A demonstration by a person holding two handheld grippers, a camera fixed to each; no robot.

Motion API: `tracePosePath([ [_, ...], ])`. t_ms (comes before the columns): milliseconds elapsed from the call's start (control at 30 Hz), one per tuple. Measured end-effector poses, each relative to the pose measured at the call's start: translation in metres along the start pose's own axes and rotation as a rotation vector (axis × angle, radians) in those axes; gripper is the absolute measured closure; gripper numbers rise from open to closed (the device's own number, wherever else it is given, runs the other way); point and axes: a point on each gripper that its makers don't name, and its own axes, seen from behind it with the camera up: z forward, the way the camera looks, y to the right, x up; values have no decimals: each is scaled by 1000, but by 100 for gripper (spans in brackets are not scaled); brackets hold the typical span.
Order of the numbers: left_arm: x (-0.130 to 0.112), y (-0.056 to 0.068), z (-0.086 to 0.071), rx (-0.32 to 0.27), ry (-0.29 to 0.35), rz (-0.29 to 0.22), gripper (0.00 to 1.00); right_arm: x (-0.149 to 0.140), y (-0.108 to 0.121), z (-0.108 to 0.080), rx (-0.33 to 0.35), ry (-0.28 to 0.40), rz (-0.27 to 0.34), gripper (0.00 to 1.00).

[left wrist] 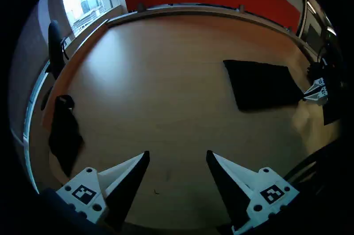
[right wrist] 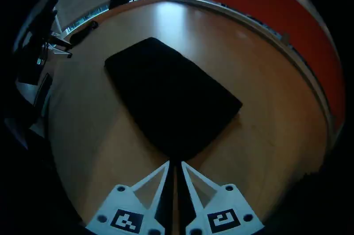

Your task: Fold towel

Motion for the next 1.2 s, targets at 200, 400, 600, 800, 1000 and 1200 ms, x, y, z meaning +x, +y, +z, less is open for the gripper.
tracePosePath([
  [200, 3, 0, 1, -1, 5, 2, 5, 1, 3, -7, -11, 2, -6, 97],
  [400, 6, 0, 2, -3, 7, 5, 5, 0, 8, -16, -23, 3, 0, 97],
  [600, 7, 0, 3, -4, 10, 4, 5, 0, 12, -21, -30, 4, 2, 97],
  [800, 7, -1, 3, -5, 13, 2, 5, 11, 11, -22, -28, 18, -10, 97],
  [1000, 9, -2, 0, -5, 23, -4, 5, 36, 8, -26, -21, 46, -43, 97],
  [1200, 8, -1, -3, -13, 38, -30, 5, 72, 5, -30, -4, 77, -96, 97],
])
